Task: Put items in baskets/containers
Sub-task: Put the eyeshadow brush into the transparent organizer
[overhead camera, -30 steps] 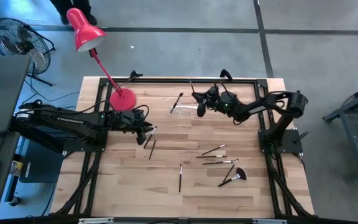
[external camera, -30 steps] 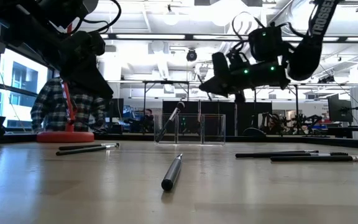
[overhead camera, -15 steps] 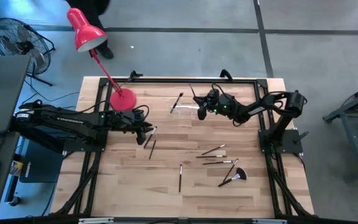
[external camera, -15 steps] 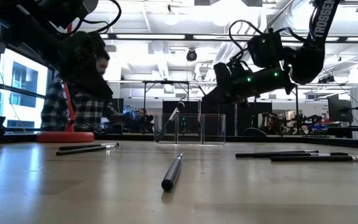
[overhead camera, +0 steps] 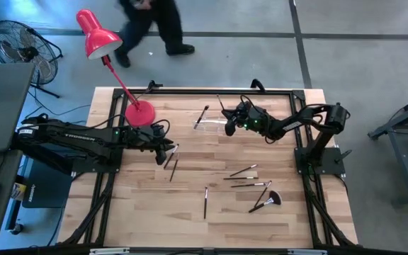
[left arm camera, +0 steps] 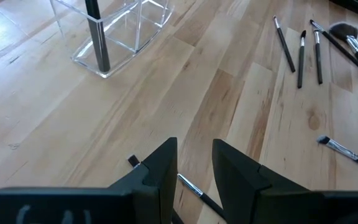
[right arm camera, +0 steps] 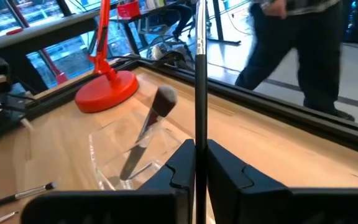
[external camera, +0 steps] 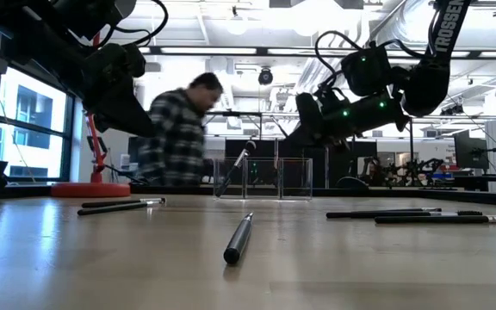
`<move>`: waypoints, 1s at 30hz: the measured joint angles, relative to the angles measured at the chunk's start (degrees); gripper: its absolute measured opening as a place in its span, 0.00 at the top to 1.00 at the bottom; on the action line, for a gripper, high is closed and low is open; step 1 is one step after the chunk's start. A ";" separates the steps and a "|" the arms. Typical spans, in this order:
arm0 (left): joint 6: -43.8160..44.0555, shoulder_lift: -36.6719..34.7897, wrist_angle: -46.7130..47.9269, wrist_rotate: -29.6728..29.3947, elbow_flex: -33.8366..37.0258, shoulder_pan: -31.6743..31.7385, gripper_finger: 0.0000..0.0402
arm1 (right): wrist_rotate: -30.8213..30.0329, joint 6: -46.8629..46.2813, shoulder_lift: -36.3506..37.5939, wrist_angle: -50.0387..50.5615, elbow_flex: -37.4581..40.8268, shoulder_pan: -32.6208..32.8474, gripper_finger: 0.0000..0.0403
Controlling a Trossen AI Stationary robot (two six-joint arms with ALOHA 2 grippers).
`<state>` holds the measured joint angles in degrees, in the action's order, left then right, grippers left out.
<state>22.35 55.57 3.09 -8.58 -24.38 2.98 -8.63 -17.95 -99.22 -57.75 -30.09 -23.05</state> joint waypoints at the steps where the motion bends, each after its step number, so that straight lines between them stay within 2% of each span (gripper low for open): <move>1: 0.00 0.00 0.00 -0.02 0.00 0.00 0.75 | -0.01 -0.01 0.00 0.15 0.00 0.00 0.92; 30: 0.00 0.00 -0.02 -0.11 0.00 0.00 0.75 | 0.47 -3.02 0.04 0.20 0.00 0.22 0.87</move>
<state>22.35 55.57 3.07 -8.69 -24.38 2.98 -8.16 -20.97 -99.18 -57.56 -30.09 -22.83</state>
